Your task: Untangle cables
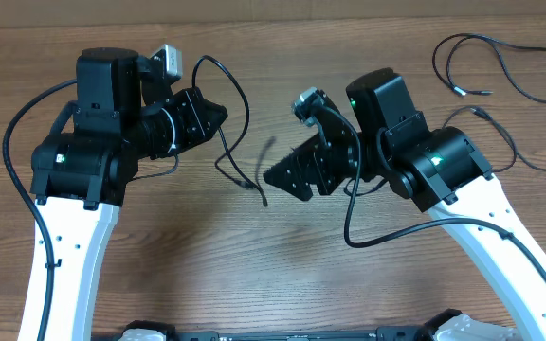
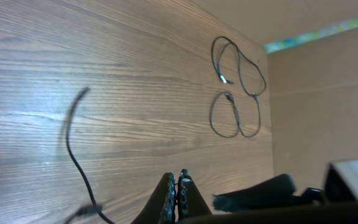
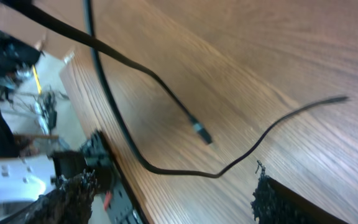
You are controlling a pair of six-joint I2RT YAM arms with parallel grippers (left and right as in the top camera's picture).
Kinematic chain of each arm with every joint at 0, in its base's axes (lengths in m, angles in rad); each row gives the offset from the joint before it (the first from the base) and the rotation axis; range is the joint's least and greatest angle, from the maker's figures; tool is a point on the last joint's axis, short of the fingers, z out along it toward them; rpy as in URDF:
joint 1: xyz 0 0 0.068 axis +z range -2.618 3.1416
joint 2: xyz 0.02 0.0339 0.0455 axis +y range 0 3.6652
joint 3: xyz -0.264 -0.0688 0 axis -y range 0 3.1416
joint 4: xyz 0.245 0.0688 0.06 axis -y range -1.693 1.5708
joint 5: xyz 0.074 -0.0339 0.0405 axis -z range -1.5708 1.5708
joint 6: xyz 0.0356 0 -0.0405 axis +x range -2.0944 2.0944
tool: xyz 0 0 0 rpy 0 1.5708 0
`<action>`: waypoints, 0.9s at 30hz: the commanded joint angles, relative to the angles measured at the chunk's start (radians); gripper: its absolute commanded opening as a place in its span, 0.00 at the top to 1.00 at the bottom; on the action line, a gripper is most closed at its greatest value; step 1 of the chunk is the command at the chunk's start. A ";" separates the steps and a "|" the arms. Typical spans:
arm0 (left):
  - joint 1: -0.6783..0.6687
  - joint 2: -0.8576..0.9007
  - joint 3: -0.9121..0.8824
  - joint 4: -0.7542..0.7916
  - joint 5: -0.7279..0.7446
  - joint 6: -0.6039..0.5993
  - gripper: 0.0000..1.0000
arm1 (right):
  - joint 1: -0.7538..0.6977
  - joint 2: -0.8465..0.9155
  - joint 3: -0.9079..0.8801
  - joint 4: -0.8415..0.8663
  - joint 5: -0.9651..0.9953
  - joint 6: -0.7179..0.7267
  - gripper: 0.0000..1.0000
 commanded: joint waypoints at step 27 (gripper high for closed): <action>-0.055 -0.019 0.019 -0.078 0.108 -0.012 0.96 | 0.032 -0.012 0.018 0.278 0.046 0.110 0.44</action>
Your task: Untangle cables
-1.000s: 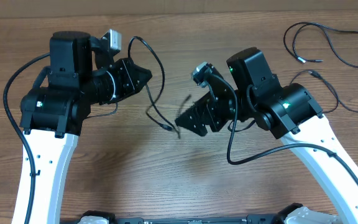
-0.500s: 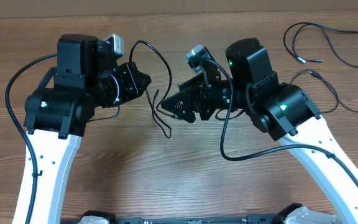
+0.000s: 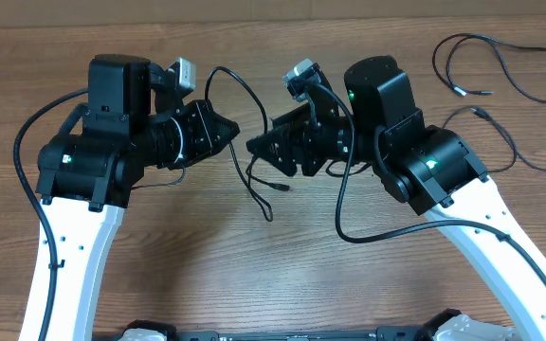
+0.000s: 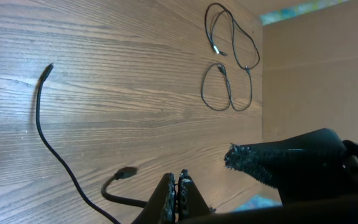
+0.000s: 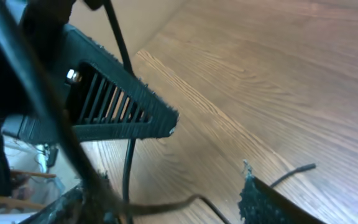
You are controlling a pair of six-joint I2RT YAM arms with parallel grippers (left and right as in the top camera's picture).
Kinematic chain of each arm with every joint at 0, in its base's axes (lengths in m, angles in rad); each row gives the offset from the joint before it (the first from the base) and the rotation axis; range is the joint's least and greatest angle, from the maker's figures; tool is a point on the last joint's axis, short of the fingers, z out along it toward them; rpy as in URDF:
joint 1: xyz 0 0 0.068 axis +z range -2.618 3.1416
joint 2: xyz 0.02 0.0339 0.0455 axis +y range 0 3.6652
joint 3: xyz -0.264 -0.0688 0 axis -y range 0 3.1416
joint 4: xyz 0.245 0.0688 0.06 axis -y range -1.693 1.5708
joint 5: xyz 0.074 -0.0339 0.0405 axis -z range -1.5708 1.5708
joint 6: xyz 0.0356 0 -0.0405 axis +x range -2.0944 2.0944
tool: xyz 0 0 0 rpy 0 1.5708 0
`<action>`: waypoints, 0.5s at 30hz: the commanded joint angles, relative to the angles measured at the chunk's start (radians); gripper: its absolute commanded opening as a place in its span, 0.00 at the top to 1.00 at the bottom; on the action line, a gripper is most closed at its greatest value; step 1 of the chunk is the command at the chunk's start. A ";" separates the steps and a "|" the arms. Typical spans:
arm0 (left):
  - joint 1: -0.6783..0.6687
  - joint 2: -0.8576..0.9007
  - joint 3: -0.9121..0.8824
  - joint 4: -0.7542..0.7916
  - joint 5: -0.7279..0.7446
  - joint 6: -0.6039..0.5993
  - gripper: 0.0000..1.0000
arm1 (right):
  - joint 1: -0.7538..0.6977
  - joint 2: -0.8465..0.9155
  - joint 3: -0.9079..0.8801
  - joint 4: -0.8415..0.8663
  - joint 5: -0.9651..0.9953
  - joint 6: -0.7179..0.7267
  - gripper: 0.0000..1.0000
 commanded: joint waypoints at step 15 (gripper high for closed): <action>-0.076 -0.019 0.019 -0.124 0.021 0.082 0.94 | 0.003 -0.014 0.018 0.002 0.370 0.282 0.96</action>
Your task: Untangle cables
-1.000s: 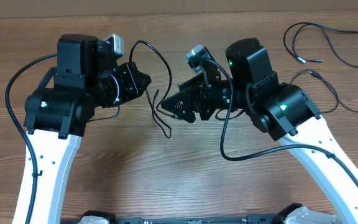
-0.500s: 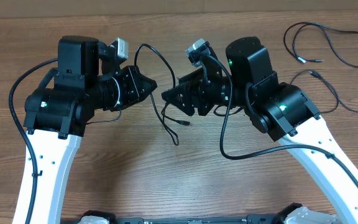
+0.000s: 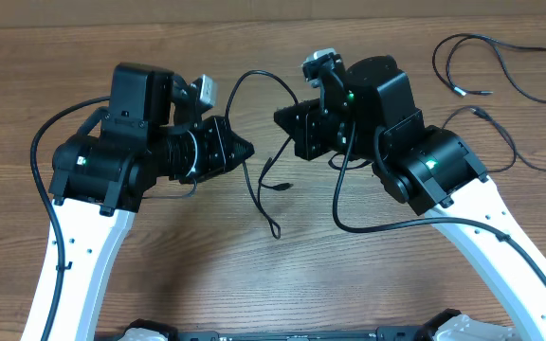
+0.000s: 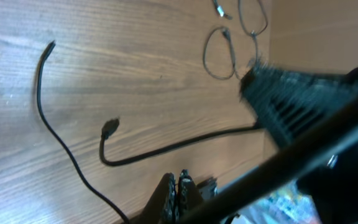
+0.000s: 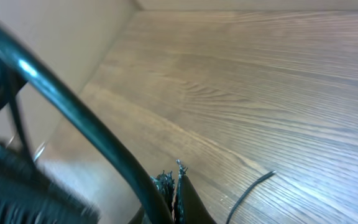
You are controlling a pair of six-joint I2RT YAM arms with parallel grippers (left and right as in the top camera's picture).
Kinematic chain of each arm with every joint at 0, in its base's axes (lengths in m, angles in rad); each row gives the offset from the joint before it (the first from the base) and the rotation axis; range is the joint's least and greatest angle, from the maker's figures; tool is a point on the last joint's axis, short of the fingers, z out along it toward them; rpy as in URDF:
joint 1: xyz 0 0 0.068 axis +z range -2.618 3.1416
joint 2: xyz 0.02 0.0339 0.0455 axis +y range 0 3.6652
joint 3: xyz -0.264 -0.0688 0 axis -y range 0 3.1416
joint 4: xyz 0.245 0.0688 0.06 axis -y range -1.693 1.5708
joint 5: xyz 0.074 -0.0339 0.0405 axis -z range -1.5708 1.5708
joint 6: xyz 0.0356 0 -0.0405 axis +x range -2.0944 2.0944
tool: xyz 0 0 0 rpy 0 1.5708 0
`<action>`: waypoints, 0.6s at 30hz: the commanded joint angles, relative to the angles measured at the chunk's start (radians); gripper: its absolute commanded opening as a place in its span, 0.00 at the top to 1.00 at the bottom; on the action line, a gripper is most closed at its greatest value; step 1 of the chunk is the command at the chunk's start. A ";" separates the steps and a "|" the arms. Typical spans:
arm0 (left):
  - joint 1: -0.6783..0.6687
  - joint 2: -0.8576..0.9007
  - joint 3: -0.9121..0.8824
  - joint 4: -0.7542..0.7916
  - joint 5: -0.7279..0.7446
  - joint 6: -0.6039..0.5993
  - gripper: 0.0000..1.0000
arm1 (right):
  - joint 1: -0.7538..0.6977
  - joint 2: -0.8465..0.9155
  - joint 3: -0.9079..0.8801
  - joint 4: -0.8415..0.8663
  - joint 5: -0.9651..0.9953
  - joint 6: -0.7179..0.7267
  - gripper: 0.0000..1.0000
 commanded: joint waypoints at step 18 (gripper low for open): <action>0.007 -0.019 0.019 -0.160 -0.379 0.102 0.29 | 0.008 0.068 0.017 -0.140 0.098 0.119 0.96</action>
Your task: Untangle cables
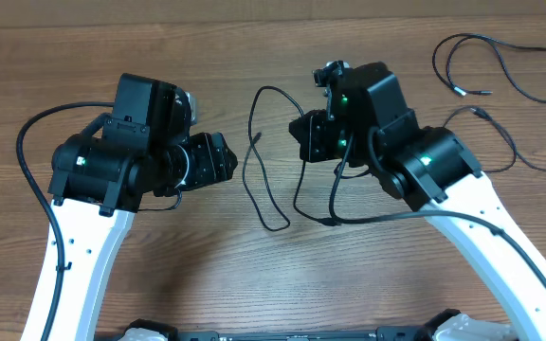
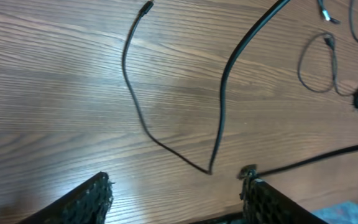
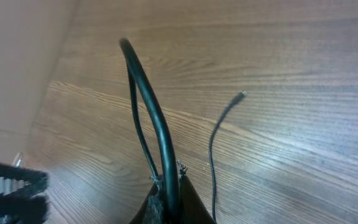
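Note:
A black cable (image 1: 265, 90) arcs up from my right gripper (image 1: 299, 128), which is shut on it, and trails down to the wooden table (image 1: 207, 265) in a loop between the arms. The right wrist view shows the thick strand (image 3: 149, 99) clamped at the right gripper (image 3: 168, 186), with the thin end (image 3: 219, 130) lying on the wood. My left gripper (image 1: 230, 161) sits left of the loop. It is open, and in the left wrist view the left gripper (image 2: 176, 199) has only bare table between its fingers. The cable (image 2: 224, 93) lies ahead of it.
Other black cables lie at the back right: a loose one (image 1: 472, 57) near the far edge and a loop (image 1: 500, 142) beside the right arm. They also show at the right edge of the left wrist view as loops (image 2: 319, 62). Each arm's own cable hangs beside it.
My left gripper was shut on the cable and is now open and drawn back left. The cable hangs from the right gripper alone, and its loop has dropped onto the table.
First my left gripper held the cable raised, with the right gripper open and low to its right. Then the open right gripper stood tip to tip with the left. Then it was shut on the cable. Now the left has let go.

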You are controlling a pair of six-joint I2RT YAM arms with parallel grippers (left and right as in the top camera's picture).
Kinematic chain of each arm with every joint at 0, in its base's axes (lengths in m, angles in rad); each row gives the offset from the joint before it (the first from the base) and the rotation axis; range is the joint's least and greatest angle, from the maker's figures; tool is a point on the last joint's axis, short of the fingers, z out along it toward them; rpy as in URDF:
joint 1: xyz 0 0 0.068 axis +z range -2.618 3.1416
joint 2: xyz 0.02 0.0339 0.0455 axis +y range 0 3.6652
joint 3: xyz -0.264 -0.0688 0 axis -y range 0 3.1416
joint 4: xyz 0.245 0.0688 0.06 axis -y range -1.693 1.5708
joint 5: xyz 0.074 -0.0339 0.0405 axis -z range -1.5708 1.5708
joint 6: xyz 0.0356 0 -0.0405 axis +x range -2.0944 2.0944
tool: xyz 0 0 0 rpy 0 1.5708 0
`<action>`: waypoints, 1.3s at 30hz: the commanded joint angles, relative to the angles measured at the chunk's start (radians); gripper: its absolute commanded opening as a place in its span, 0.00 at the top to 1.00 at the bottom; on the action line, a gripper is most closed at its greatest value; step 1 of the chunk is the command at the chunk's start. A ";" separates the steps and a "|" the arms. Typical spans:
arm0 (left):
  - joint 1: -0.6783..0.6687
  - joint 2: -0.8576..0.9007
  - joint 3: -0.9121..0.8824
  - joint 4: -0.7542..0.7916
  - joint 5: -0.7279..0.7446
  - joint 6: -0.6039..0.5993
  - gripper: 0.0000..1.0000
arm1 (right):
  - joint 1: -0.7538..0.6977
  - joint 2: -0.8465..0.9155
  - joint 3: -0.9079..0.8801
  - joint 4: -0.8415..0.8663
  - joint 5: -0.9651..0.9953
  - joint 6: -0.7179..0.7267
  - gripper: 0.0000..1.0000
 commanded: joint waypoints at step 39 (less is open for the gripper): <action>0.008 -0.019 0.017 -0.069 -0.215 0.006 0.00 | 0.057 0.396 0.017 0.130 0.094 0.224 0.96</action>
